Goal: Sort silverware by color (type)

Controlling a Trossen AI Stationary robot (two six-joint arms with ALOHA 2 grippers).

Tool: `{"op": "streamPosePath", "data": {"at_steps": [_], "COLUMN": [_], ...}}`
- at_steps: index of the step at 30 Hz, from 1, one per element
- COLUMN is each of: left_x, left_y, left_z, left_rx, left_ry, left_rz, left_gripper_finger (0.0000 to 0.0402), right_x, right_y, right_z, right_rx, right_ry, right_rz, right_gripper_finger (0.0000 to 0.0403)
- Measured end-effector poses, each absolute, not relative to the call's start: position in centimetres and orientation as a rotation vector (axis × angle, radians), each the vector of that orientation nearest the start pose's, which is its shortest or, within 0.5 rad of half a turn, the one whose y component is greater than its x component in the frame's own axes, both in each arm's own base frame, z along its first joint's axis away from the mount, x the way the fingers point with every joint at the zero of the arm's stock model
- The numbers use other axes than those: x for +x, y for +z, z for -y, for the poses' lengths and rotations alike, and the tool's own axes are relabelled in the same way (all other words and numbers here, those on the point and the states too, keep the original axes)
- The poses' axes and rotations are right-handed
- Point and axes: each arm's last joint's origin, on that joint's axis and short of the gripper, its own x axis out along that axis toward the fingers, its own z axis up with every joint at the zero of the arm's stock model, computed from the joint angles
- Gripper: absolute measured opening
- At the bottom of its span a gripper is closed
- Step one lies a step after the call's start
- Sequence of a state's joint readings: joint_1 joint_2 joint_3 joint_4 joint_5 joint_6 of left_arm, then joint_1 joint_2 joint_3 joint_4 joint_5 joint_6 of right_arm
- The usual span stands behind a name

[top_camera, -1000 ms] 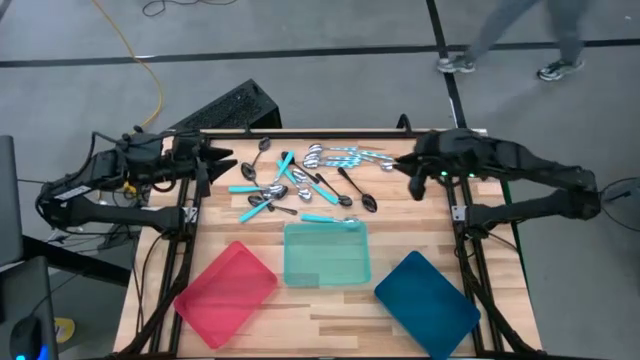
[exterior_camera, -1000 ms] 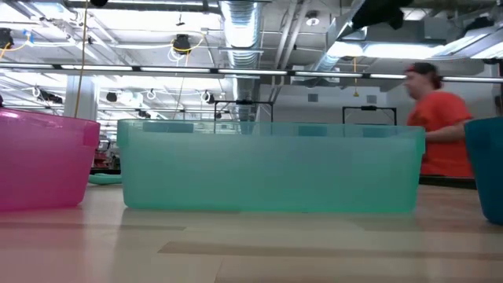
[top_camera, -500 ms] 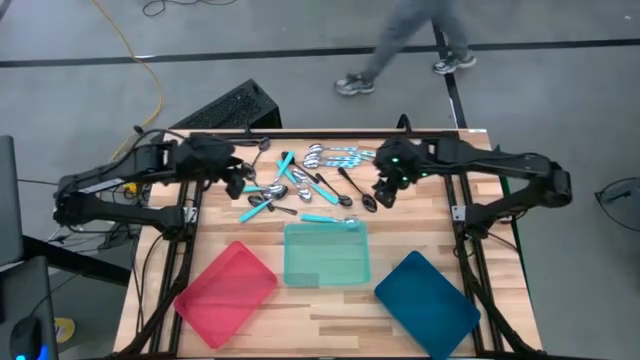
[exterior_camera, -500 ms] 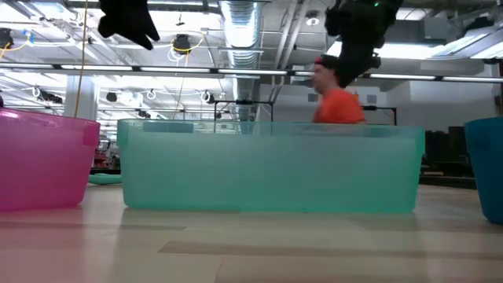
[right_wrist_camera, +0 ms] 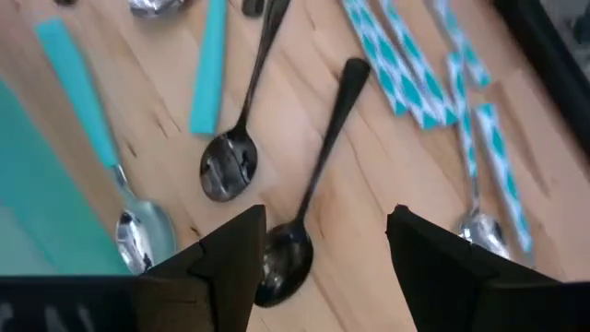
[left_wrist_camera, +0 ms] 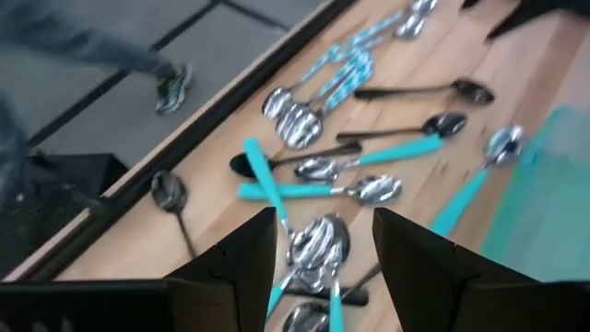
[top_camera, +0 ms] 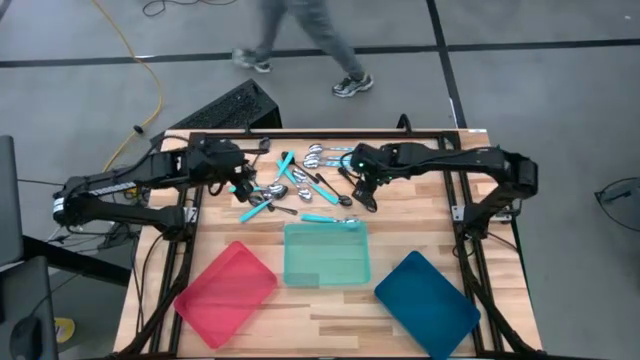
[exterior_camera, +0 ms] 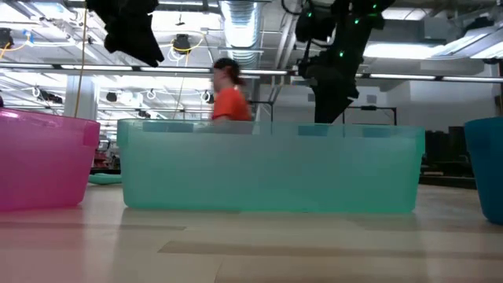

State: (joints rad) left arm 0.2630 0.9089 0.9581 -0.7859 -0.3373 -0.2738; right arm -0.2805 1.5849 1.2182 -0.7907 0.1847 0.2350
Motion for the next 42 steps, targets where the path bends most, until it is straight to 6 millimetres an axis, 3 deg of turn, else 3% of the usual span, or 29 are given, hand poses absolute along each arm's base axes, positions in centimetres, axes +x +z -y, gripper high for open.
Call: {"op": "streamPosePath", "data": {"at_steps": [7,17,32,42], "left_x": [14.3,14.3,14.4,14.3], "left_y": [30.5,27.9,27.8,27.8], "left_z": [-4.8,-4.5,-4.5,-4.7], "left_rx": [-0.301,-0.41,-0.401,-0.393], "left_ry": [0.652,0.568,0.582,0.645], "left_rz": [-0.44,-0.44,-0.448,-0.428], "left_gripper_finger": [0.0167,0.0167,0.0167,0.0167], "right_x": [30.7,30.4,29.3,27.2], "right_y": [23.0,19.9,15.9,13.4], "right_z": [9.5,10.2,10.7,10.9], "right_rx": [0.28,0.345,0.438,0.459], "right_ry": [-0.563,-0.603,-0.62,-0.654], "right_rz": [-1.164,-1.157,-1.03,-1.071], "right_gripper_finger": [0.0249,0.0249,0.0249,0.0237]}}
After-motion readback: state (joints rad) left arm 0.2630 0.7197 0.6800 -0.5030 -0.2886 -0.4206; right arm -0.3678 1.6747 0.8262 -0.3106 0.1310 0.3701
